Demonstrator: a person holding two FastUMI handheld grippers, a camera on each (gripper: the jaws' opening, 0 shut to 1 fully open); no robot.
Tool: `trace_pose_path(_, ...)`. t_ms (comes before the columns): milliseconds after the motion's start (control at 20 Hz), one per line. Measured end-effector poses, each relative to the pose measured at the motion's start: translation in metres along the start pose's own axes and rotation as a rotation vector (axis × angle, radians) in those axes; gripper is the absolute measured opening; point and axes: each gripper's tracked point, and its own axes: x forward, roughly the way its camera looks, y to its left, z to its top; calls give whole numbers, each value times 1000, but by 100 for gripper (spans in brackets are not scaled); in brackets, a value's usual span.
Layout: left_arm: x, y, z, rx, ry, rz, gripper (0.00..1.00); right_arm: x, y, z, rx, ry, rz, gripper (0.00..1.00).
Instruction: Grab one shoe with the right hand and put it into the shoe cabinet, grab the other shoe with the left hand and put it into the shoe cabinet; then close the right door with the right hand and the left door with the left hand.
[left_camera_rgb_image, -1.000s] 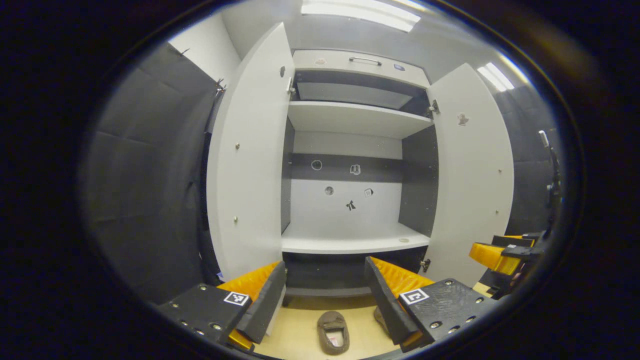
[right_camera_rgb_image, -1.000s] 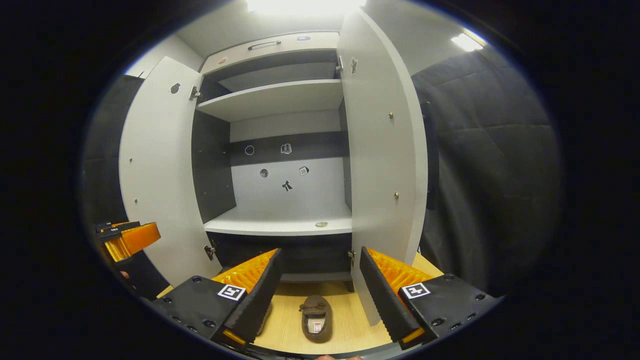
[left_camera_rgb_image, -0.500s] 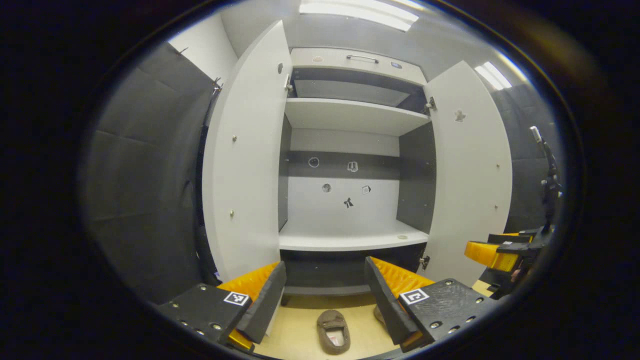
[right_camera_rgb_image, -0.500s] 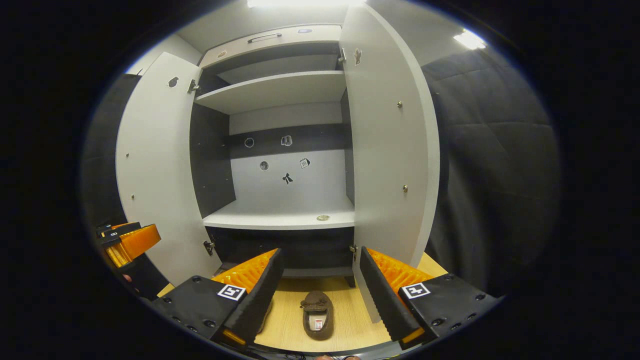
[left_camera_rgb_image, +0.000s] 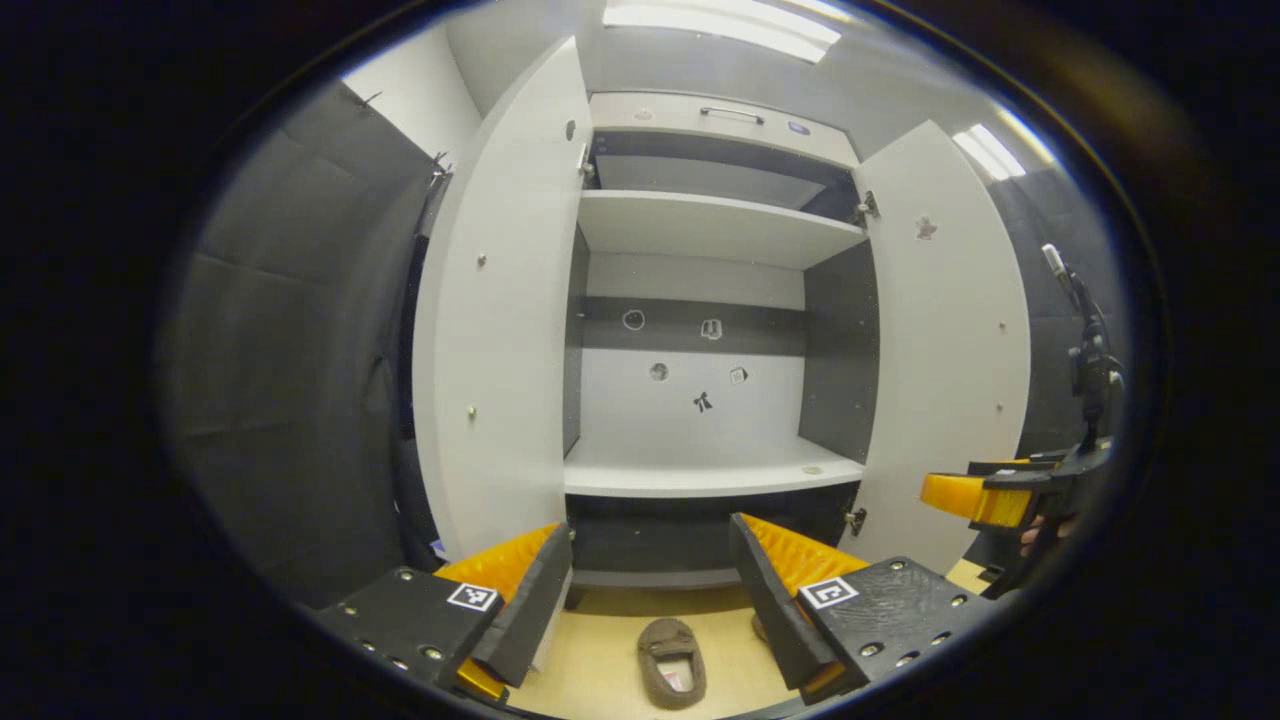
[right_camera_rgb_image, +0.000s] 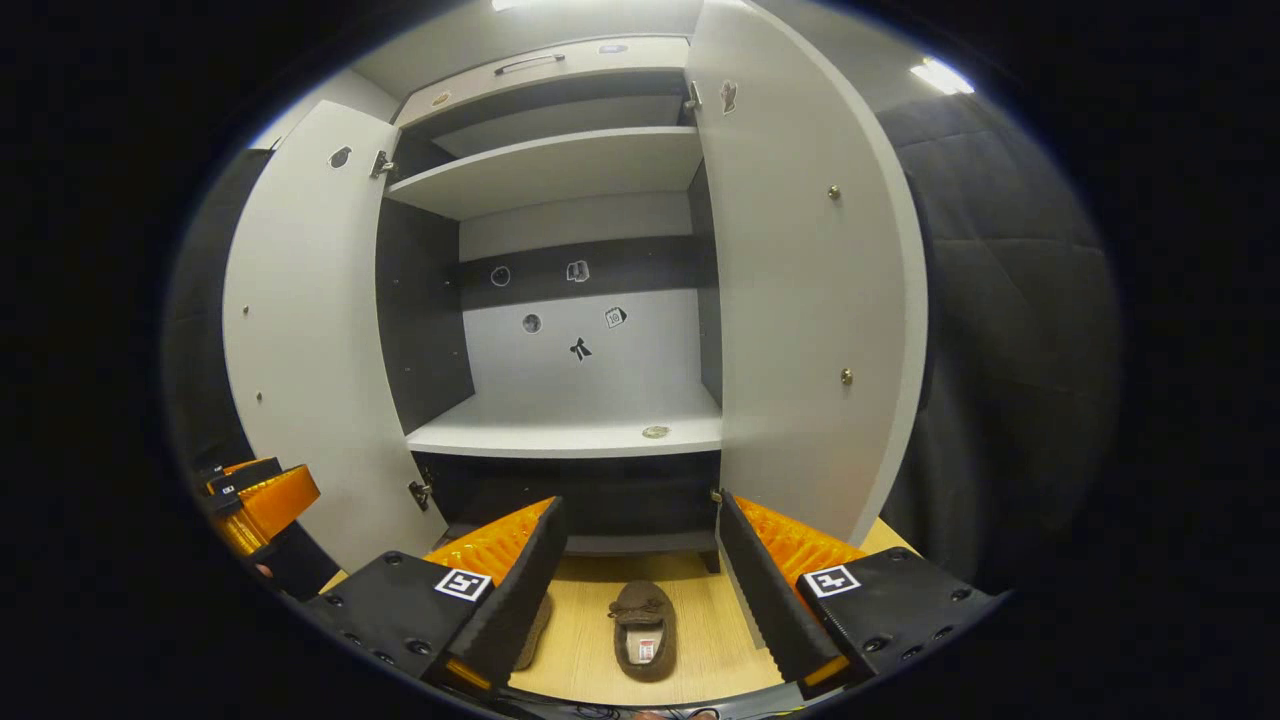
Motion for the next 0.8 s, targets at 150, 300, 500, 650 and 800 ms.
trace_pose_path(150, 2, 0, -9, -7, 13, 0, 93, 12, 17, -3, 26, 36, 48, 97)
trace_pose_path(300, 1, 2, -13, -14, 21, 1, 93, 29, 27, -9, 29, 66, 71, 98)
trace_pose_path(500, -1, 10, -18, 10, 33, 6, 93, 47, 35, -29, 1, 125, 77, 98)
trace_pose_path(650, -1, 12, -26, 26, 52, 4, 93, 52, 49, -54, -24, 196, 140, 97)
trace_pose_path(800, -3, 9, -33, 26, 69, -7, 93, 62, 50, -83, -41, 263, 139, 98)
